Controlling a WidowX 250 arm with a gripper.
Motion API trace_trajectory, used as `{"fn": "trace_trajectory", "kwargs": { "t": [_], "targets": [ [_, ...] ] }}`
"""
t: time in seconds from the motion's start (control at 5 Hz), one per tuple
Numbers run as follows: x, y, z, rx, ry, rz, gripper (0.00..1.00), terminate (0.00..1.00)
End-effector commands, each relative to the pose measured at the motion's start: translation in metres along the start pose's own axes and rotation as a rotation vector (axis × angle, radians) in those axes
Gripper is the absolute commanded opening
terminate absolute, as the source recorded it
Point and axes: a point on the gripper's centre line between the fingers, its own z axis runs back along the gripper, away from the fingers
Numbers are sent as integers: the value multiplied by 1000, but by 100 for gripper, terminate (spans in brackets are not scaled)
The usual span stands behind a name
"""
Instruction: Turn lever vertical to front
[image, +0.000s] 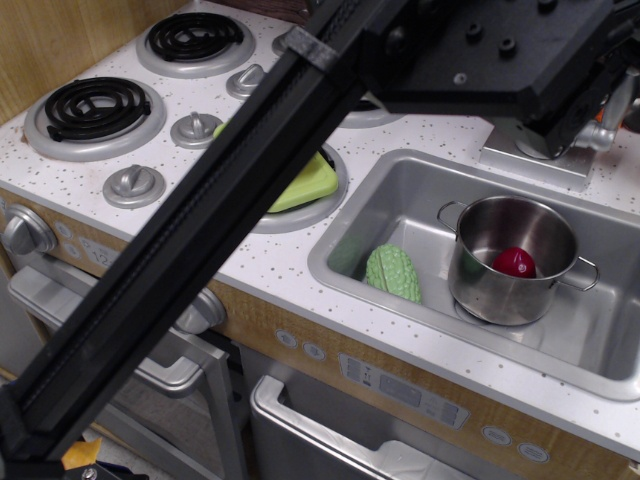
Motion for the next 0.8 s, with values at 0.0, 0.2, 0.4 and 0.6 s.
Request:
{"fn": "trace_trajectory", "kwargs": {
  "t": [0.0, 0.2, 0.4, 0.6],
  "targets": [
    [12, 8, 27, -31, -50, 48, 0, 0],
    [-3, 5, 32, -32, -26, 73, 0, 0],
    [-17, 2, 36, -40, 9, 99, 100, 0],
    [-26, 6, 35, -67, 53, 105, 100, 0]
  ]
}}
